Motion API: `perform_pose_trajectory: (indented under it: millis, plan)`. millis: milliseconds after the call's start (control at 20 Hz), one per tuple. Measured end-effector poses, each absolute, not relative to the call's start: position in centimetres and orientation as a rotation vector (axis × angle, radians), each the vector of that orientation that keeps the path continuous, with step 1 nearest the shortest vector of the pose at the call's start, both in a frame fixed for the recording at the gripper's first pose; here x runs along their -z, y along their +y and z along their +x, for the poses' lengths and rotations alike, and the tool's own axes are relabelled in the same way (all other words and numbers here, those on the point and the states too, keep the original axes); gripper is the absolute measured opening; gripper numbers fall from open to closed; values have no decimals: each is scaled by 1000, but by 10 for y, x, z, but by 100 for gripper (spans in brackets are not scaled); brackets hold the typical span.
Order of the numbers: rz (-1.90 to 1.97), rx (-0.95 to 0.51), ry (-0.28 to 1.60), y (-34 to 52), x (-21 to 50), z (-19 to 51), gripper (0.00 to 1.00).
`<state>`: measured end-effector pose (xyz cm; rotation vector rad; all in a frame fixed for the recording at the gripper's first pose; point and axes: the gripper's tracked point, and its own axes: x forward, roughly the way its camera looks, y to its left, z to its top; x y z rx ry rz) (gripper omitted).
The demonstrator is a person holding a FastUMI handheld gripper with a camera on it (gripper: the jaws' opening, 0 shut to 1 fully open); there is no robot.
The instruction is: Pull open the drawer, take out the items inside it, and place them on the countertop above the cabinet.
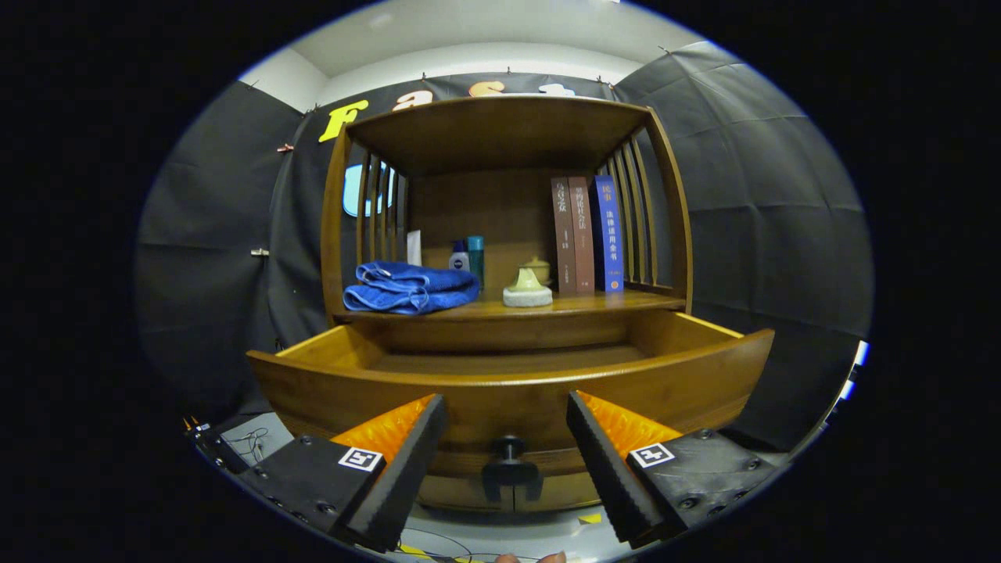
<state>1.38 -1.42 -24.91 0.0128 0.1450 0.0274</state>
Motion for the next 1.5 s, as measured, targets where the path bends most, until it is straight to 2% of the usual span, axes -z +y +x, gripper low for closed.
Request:
perform_pose_trajectory:
  millis: [550,1500]
  plan:
    - [-19,-10,172,-16,262,21,99]
    - [-87,-10,177,-15,268,143,100]
